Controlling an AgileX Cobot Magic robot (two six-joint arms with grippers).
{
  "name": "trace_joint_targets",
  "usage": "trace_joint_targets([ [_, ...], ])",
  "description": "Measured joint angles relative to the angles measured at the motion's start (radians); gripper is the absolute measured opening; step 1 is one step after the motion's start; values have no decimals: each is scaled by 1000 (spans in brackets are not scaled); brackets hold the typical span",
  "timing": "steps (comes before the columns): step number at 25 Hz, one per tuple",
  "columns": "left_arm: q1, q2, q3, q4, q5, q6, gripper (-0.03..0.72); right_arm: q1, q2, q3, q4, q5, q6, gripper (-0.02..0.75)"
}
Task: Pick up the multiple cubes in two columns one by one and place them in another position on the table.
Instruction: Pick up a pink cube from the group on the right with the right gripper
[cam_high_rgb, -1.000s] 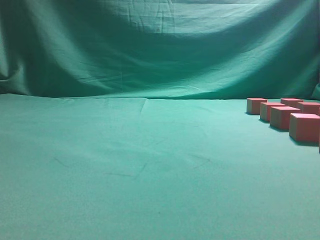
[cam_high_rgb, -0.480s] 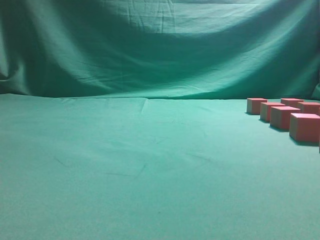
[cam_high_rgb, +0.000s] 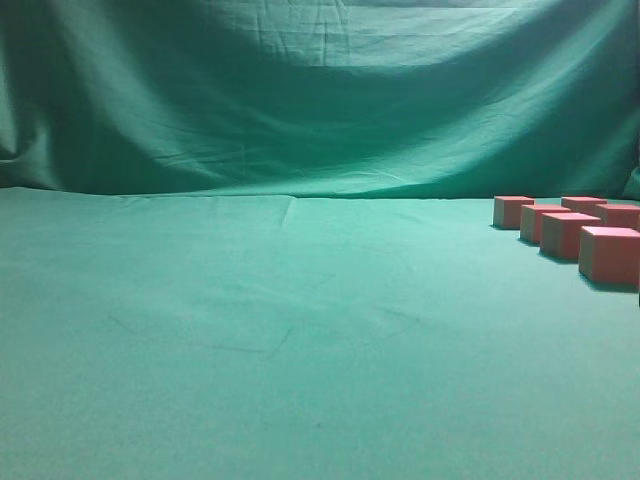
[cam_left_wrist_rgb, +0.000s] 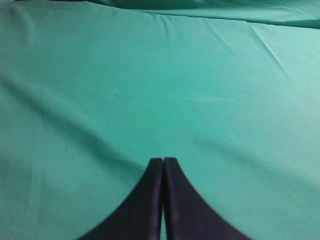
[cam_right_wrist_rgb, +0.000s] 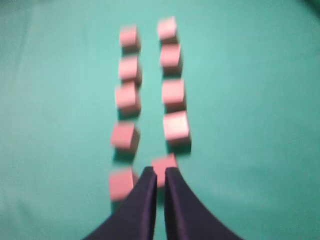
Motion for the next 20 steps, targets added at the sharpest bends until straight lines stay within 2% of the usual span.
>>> trace_joint_targets([
  [2,0,0,0,0,0,0,0,0,48,-30,28,50,-64,47],
  [3,0,0,0,0,0,0,0,0,154,-79,83,145,-127,0],
  [5,0,0,0,0,0,0,0,0,236,-117,138,195,-149,0],
  [12,0,0,0,0,0,0,0,28,374,-135,163,188,-147,0],
  [15,0,0,0,0,0,0,0,126,394,-137,112,132,-93,0],
  [20,0,0,0,0,0,0,0,302,442,-137,-61,26,85,0],
])
